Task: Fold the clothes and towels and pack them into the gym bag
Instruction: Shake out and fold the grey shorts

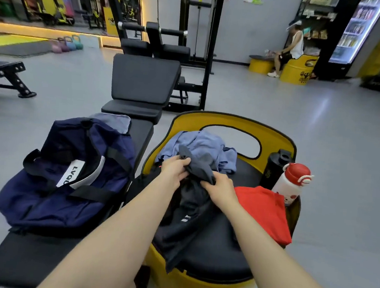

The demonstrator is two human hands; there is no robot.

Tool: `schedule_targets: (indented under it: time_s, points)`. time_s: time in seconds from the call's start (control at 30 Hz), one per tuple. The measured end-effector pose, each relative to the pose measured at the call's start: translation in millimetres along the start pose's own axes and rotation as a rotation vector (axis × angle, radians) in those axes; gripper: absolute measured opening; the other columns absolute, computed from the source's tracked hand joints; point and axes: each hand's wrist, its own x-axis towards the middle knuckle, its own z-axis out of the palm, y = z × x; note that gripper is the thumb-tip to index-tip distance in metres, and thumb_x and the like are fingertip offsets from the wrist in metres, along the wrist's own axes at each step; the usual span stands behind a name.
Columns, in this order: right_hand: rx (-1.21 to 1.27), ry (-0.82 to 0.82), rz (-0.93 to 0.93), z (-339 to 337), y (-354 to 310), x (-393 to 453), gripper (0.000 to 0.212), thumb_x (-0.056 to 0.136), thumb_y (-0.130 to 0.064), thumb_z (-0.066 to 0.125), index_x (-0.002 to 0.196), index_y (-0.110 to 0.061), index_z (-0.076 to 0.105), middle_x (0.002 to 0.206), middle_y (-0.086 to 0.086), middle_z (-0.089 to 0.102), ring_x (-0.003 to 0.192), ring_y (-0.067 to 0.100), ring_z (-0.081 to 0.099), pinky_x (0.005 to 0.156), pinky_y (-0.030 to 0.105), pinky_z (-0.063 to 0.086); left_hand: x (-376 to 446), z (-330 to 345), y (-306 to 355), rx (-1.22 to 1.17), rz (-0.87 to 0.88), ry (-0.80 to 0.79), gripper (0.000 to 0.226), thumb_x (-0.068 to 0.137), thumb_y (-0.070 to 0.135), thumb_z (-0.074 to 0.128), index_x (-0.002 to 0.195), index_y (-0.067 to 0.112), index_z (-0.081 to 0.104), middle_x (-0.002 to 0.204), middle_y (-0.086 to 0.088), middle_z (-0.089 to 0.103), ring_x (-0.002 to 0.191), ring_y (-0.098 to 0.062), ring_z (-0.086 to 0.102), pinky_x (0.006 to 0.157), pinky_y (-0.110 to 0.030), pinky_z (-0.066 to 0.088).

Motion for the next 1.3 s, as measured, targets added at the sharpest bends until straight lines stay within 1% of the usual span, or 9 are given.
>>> schedule_targets:
  time_s: [0.2, 0.33, 0.47, 0.6, 0.77, 0.9, 1.03, 1.13, 1.3]
  points:
    - [0.1, 0.058, -0.005, -39.4, -51.9, 0.7, 0.015, 0.09, -0.01, 0.059, 0.091, 0.004, 0.063, 0.078, 0.016, 0.064, 0.077, 0.031, 0.058, 0.056, 0.031, 0.031, -33.2, 25.8, 65.1, 0.168, 0.149, -0.088, 0.032, 0.096, 0.005, 0.051, 0.126, -0.006, 0.053, 0.089, -0.013, 0.059, 0.072, -0.02, 0.052, 0.057, -0.025, 0.043]
    - [0.088, 0.111, -0.04, -75.9, -93.8, 6.0, 0.015, 0.091, -0.015, 0.061, 0.098, -0.003, 0.067, 0.092, 0.012, 0.068, 0.086, 0.025, 0.06, 0.062, 0.027, 0.032, -58.1, 47.8, 116.5, 0.183, 0.256, -0.109, 0.033, 0.094, 0.004, 0.055, 0.127, -0.001, 0.054, 0.118, -0.017, 0.062, 0.101, -0.024, 0.06, 0.077, -0.028, 0.051]
    - [0.113, 0.154, -0.111, -109.6, -130.6, 12.5, 0.005, 0.09, -0.016, 0.063, 0.091, -0.012, 0.066, 0.084, 0.004, 0.064, 0.08, 0.019, 0.058, 0.056, 0.022, 0.038, -81.7, 67.4, 160.7, 0.194, 0.348, -0.146, 0.037, 0.093, 0.004, 0.055, 0.13, 0.0, 0.053, 0.125, -0.017, 0.06, 0.115, -0.029, 0.058, 0.079, -0.028, 0.05]
    - [0.132, 0.171, -0.151, -144.2, -169.4, 15.1, 0.012, 0.089, -0.016, 0.064, 0.097, -0.007, 0.068, 0.088, 0.009, 0.066, 0.084, 0.023, 0.061, 0.067, 0.03, 0.043, -109.7, 86.6, 204.7, 0.189, 0.428, -0.167, 0.038, 0.092, 0.004, 0.057, 0.13, 0.001, 0.053, 0.125, -0.017, 0.059, 0.114, -0.027, 0.058, 0.083, -0.03, 0.05]
    - [0.088, 0.189, -0.23, -190.7, -211.0, 15.1, 0.01, 0.089, -0.021, 0.064, 0.089, -0.011, 0.066, 0.079, 0.003, 0.063, 0.075, 0.017, 0.058, 0.065, 0.029, 0.045, -150.2, 106.4, 251.6, 0.194, 0.532, -0.204, 0.039, 0.092, 0.001, 0.057, 0.13, -0.001, 0.05, 0.113, -0.014, 0.058, 0.108, -0.027, 0.058, 0.084, -0.032, 0.051]
    - [0.082, 0.193, -0.321, -225.8, -237.6, 13.4, 0.014, 0.087, -0.019, 0.067, 0.074, -0.018, 0.061, 0.074, 0.001, 0.061, 0.073, 0.015, 0.057, 0.061, 0.026, 0.043, -175.6, 120.2, 281.0, 0.194, 0.593, -0.233, 0.039, 0.091, 0.001, 0.057, 0.13, -0.001, 0.05, 0.124, -0.018, 0.059, 0.106, -0.028, 0.06, 0.078, -0.031, 0.053]
    - [0.073, 0.058, -0.324, -253.6, -255.1, 4.0, 0.016, 0.088, -0.027, 0.066, 0.095, -0.013, 0.066, 0.094, 0.007, 0.067, 0.089, 0.02, 0.063, 0.076, 0.029, 0.051, -194.0, 132.3, 302.2, 0.195, 0.638, -0.225, 0.042, 0.092, 0.001, 0.056, 0.133, 0.001, 0.048, 0.126, -0.017, 0.058, 0.114, -0.03, 0.058, 0.079, -0.032, 0.054]
    - [0.126, -0.045, -0.341, -270.3, -264.8, -3.6, 0.031, 0.09, -0.036, 0.064, 0.11, -0.012, 0.064, 0.104, 0.004, 0.067, 0.094, 0.016, 0.063, 0.072, 0.025, 0.053, -205.1, 137.1, 312.0, 0.202, 0.658, -0.248, 0.04, 0.092, 0.0, 0.054, 0.132, 0.0, 0.05, 0.122, -0.016, 0.06, 0.108, -0.028, 0.06, 0.072, -0.029, 0.054]
    - [0.323, 0.065, -0.382, -277.6, -290.5, 1.2, 0.039, 0.093, -0.042, 0.055, 0.119, -0.013, 0.057, 0.113, 0.011, 0.063, 0.097, 0.021, 0.064, 0.079, 0.033, 0.058, -207.0, 138.4, 309.7, 0.291, 0.687, -0.239, 0.034, 0.09, 0.0, 0.058, 0.124, -0.002, 0.056, 0.112, -0.017, 0.064, 0.092, -0.024, 0.065, 0.075, -0.032, 0.056]
